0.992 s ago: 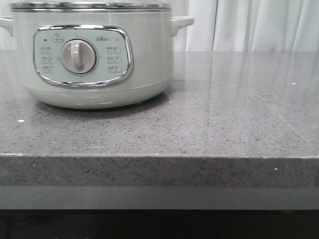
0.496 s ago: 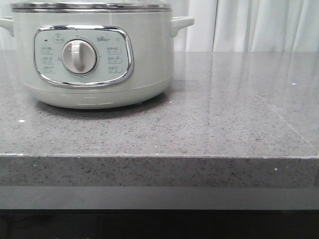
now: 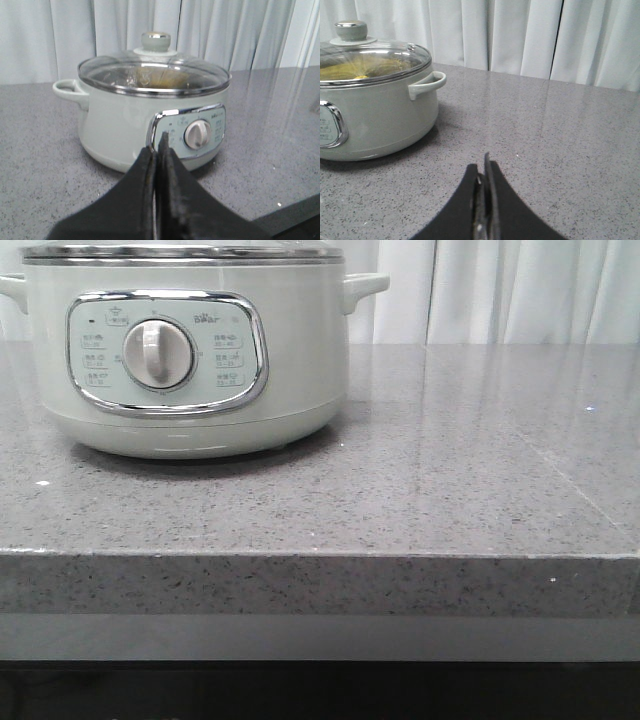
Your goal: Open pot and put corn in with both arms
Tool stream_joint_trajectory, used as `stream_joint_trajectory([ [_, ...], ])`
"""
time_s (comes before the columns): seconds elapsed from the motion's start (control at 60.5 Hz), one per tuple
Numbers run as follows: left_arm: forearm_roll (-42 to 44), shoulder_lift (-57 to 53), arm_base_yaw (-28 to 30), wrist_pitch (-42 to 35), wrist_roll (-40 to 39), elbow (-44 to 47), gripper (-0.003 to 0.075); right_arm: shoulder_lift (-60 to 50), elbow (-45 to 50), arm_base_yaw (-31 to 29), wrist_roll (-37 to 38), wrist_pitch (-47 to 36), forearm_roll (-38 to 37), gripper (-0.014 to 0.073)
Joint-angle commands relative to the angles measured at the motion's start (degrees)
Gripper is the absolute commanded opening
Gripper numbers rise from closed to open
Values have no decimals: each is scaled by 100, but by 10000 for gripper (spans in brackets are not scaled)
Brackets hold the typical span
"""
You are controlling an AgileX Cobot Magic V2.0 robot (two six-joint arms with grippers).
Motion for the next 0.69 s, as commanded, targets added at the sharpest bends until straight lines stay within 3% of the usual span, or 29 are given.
stream_joint_trajectory([
  [0.0,-92,63,7,-465,6,-72,-18,26,-143,-18,-44,-479,-19,-64],
  [0.413,91,52,15,-633,-30,5,-18,26,-143,-18,-44,-472,-19,-64],
  [0.562,1495,-29,15,-786,-1294,44,-18,26,-143,-18,-44,-478,-19,-64],
  [0.678,1603,-191,115,-762,-1450,169,-18,26,-143,-18,-44,-478,-19,-64],
])
